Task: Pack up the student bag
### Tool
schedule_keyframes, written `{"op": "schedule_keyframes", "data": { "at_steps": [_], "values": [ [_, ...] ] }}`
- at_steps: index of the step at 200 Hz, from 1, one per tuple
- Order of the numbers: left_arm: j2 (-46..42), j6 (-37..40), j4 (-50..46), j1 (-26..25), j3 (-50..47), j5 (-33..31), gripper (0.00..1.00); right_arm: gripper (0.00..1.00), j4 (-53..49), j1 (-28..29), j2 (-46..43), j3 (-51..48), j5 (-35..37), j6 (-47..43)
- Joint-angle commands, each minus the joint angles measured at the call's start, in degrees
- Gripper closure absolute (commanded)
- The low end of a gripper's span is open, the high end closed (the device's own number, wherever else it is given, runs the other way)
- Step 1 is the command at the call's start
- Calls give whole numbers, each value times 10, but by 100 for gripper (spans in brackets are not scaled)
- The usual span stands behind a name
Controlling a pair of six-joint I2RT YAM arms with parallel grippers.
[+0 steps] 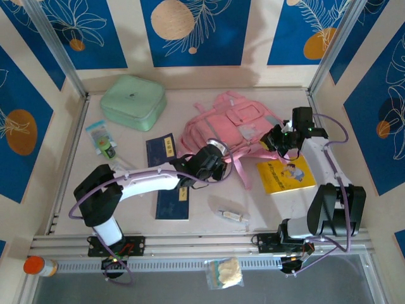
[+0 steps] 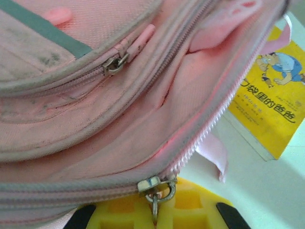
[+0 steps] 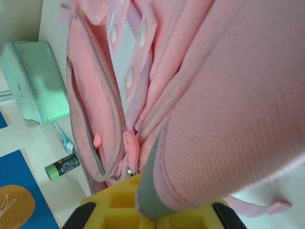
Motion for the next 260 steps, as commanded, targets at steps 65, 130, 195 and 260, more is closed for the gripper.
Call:
{"op": "schedule_keyframes", "data": {
  "at_steps": [65, 130, 195, 260],
  "values": [
    [40, -13, -34, 6, 97, 65, 100, 37, 40, -20, -109, -93, -89, 42],
    [47, -31, -19, 4, 105, 89, 100, 30, 226, 97, -131, -234, -51, 266],
    [43, -14, -23, -3, 118, 110, 100, 75, 200, 102, -46, -155, 9, 179],
    [-29, 28, -88, 1, 65, 60, 100, 100, 70, -10, 9, -32, 1, 6]
  ]
}}
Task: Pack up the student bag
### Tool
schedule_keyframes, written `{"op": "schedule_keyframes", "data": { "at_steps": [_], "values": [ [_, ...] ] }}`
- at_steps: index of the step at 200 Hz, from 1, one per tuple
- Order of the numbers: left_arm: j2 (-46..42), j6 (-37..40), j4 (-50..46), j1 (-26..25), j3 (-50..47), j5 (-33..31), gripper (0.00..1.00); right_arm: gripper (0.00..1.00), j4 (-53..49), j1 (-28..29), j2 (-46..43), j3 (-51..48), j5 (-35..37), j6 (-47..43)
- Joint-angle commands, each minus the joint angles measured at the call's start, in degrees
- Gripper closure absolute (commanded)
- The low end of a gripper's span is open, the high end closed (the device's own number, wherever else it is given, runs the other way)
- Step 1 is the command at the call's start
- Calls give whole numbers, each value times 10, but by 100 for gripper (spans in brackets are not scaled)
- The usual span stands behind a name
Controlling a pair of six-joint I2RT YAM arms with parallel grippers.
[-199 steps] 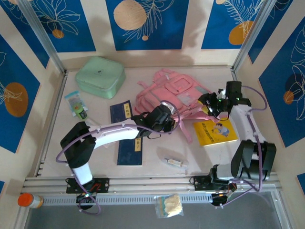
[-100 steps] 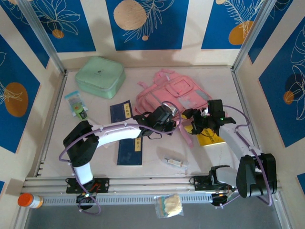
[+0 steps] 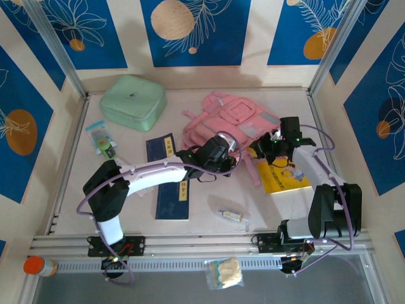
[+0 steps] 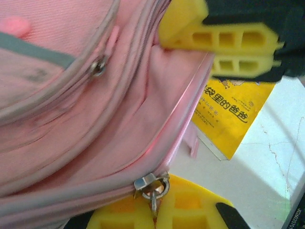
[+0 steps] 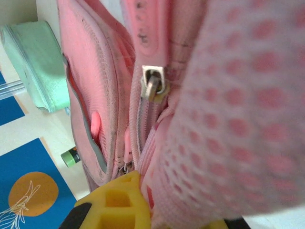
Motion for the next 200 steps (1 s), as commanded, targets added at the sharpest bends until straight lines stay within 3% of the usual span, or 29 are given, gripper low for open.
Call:
{"op": "schedule_keyframes", "data": {
  "at_steps": [1, 30, 52, 71, 87, 108, 136, 163, 200],
  "values": [
    [-71, 38, -38, -1, -27, -24, 100, 100, -38, -57, 24, 66, 39, -101],
    [-92, 65, -87, 12, -62, -59, 100, 100, -80, -78, 81, 150, 44, -154],
    [-97, 67, -81, 15, -75, -38, 100, 98, -82, -79, 121, 196, 41, -160],
    [-84, 61, -54, 15, -61, 11, 100, 88, -81, -75, 147, 215, 16, -160],
    [-65, 54, -40, 14, -36, 33, 100, 74, -81, -70, 149, 212, -3, -159],
    [-39, 44, -36, 14, -7, 33, 100, 54, -86, -68, 119, 185, -10, -163],
    [-26, 27, -27, 14, 3, 17, 100, 39, -103, -76, 52, 121, -40, -153],
    [-19, 22, -22, 14, 6, 27, 100, 33, -64, -43, -24, 23, -79, -87],
    [-17, 15, -13, 14, 1, 40, 100, 30, 46, 19, -100, -95, -51, 69]
  ]
}}
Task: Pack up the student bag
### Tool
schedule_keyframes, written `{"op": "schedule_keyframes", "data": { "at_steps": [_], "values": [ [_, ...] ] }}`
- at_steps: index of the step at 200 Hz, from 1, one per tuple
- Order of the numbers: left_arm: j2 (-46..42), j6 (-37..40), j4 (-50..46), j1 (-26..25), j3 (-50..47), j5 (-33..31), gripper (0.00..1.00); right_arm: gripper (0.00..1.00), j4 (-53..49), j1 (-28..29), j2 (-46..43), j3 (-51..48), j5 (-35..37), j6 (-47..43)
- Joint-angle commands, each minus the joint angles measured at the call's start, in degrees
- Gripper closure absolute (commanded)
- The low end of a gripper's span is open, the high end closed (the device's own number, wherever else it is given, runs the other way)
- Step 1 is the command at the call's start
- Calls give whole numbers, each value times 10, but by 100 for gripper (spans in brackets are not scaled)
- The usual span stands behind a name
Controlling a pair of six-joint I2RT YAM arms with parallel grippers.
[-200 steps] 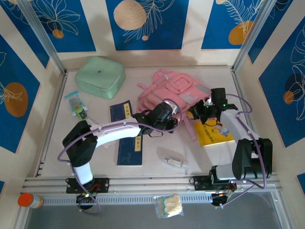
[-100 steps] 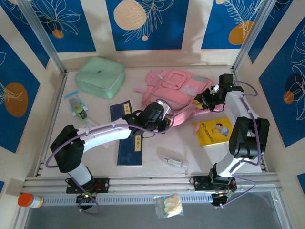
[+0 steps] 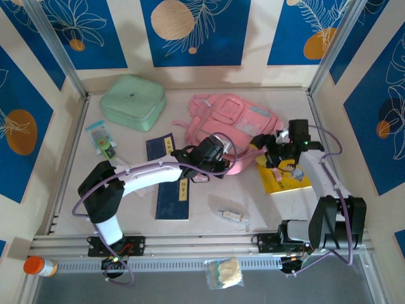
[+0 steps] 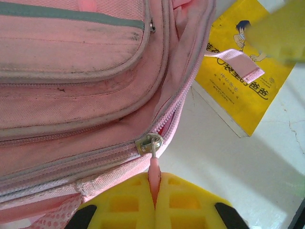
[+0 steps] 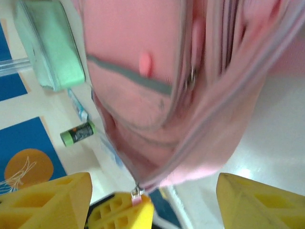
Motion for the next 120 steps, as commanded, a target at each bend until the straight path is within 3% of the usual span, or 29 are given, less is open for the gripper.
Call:
{"op": "schedule_keyframes", "data": {
  "at_steps": [1, 26, 58, 68, 88, 105, 120],
  "values": [
    [0, -8, 26, -2, 22, 23, 100, 30, 86, 33, -33, -62, -3, 131],
    [-6, -13, 36, -3, 13, 27, 100, 31, 155, 77, -33, -97, 39, 201],
    [-7, -15, 38, -3, 12, 31, 100, 41, 161, 110, 22, -63, 66, 186],
    [-6, -15, 40, -3, 12, 37, 100, 47, 151, 118, 40, -50, 75, 170],
    [-10, -17, 43, -3, 9, 40, 100, 72, 131, 128, 68, -26, 87, 134],
    [-18, -14, 37, -3, 4, 39, 100, 87, 87, 129, 85, 0, 95, 86],
    [-32, -5, 28, -2, -7, 30, 100, 95, 50, 121, 89, 15, 102, 47]
  ]
}}
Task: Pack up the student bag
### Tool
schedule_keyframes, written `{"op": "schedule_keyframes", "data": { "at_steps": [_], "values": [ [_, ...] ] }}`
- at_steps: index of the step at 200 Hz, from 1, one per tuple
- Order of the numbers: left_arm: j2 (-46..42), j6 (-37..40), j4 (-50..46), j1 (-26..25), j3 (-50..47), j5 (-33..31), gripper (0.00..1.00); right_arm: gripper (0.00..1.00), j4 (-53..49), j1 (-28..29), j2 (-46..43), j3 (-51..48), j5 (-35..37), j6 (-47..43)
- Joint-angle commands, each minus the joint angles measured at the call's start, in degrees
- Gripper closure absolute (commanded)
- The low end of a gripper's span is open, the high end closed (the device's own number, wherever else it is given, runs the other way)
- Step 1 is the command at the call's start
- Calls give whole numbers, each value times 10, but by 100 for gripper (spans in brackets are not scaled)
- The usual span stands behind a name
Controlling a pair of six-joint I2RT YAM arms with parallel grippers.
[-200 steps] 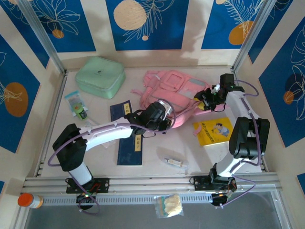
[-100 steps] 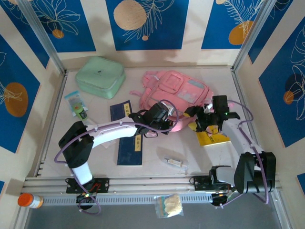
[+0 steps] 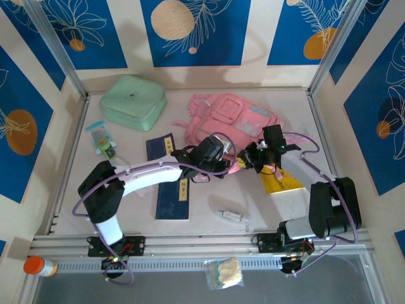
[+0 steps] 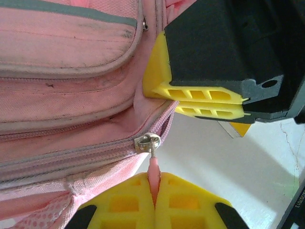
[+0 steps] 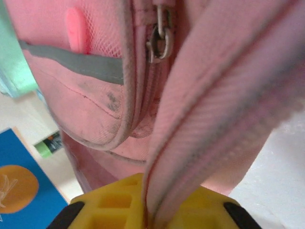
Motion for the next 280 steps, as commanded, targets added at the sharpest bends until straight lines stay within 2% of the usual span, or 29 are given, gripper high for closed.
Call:
{"op": "schedule_keyframes", "data": {
  "at_steps": [1, 16, 39, 71, 87, 113, 130, 148, 165, 185, 207, 227, 246, 261, 280],
  "values": [
    [-33, 11, 23, -2, -8, 18, 100, 95, -53, -4, 7, 40, 22, -82],
    [-52, 20, 23, 1, -36, 1, 100, 100, -84, -23, 0, 46, 19, -124],
    [-85, 24, 20, 21, -91, -18, 100, 100, -111, -76, -14, 45, -6, -171],
    [-125, 23, 23, 66, -152, -13, 100, 100, -125, -139, -3, 76, -41, -212],
    [-134, 31, 27, 72, -160, 6, 100, 100, -127, -144, 33, 116, -65, -236],
    [-119, 16, 55, 60, -144, 73, 100, 100, -148, -141, 103, 193, -45, -257],
    [-102, 15, 40, 34, -111, 68, 100, 99, -161, -141, 140, 241, -30, -267],
    [-83, 0, 68, 5, -91, 69, 100, 94, -173, -142, 161, 269, -22, -275],
    [-59, -19, 93, -1, -79, 80, 100, 79, -189, -143, 161, 270, -14, -277],
    [-43, -17, 87, -1, -63, 58, 100, 61, -181, -143, 117, 222, -23, -274],
    [-31, -1, 73, -1, -40, 59, 100, 50, -174, -144, 48, 160, -32, -260],
    [-26, 3, 73, -1, -37, 64, 100, 42, -156, -133, -19, 95, -76, -224],
    [-26, 4, 74, -1, -38, 62, 100, 37, -120, -95, -65, 44, -97, -170],
    [-27, 4, 80, -1, -39, 66, 100, 35, -89, -60, -84, 16, -88, -119],
    [-26, 6, 80, -1, -38, 65, 100, 33, -67, -20, -88, -8, -37, -73]
  ]
}}
